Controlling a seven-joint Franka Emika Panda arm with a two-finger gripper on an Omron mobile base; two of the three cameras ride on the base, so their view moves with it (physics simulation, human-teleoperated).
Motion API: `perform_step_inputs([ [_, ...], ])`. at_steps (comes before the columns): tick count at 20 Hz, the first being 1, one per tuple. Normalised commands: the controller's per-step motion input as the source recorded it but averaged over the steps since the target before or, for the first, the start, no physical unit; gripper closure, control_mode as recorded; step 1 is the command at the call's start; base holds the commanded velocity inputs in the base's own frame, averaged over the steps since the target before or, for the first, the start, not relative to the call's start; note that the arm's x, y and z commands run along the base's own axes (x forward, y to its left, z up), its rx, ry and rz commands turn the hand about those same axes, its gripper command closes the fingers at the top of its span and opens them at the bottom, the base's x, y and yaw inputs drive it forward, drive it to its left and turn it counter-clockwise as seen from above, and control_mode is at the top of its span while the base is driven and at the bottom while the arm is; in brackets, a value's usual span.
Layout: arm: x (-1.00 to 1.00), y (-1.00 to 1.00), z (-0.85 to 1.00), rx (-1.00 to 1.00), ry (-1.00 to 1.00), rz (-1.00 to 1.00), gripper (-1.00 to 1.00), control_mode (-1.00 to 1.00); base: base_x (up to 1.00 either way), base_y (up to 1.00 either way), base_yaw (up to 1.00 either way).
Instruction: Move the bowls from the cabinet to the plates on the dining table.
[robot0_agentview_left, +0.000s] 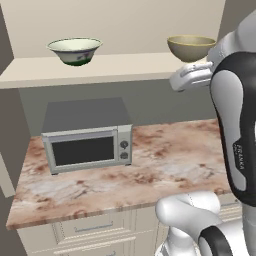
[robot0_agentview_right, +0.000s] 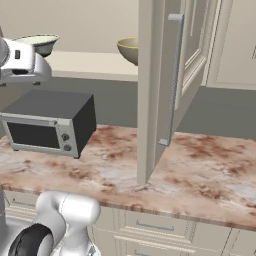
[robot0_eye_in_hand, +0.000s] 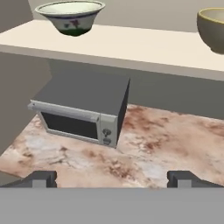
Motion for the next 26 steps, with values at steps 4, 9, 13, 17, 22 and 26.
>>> perform_step_inputs([
  [4, 0.37, 0.13, 0.15, 0.0, 0.0, -0.05, -1.0, -1.0, 0.0, 0.0, 0.0],
  [9, 0.2, 0.09, 0.0, 0.08, 0.0, -0.07, -1.0, -1.0, 0.0, 0.0, 0.0],
  [13, 0.13, 0.06, 0.0, 0.23, 0.0, -0.04, -1.0, -1.0, 0.0, 0.0, 0.0],
  [17, 0.15, 0.08, 0.0, 0.23, 0.0, -0.01, -1.0, -1.0, 0.0, 0.0, 0.0],
  [22, 0.19, 0.12, 0.0, 0.21, 0.0, 0.0, -1.0, -1.0, 0.0, 0.0, 0.0],
  [26, 0.24, 0.18, 0.0, 0.13, 0.0, 0.0, -1.0, -1.0, 0.0, 0.0, 0.0],
])
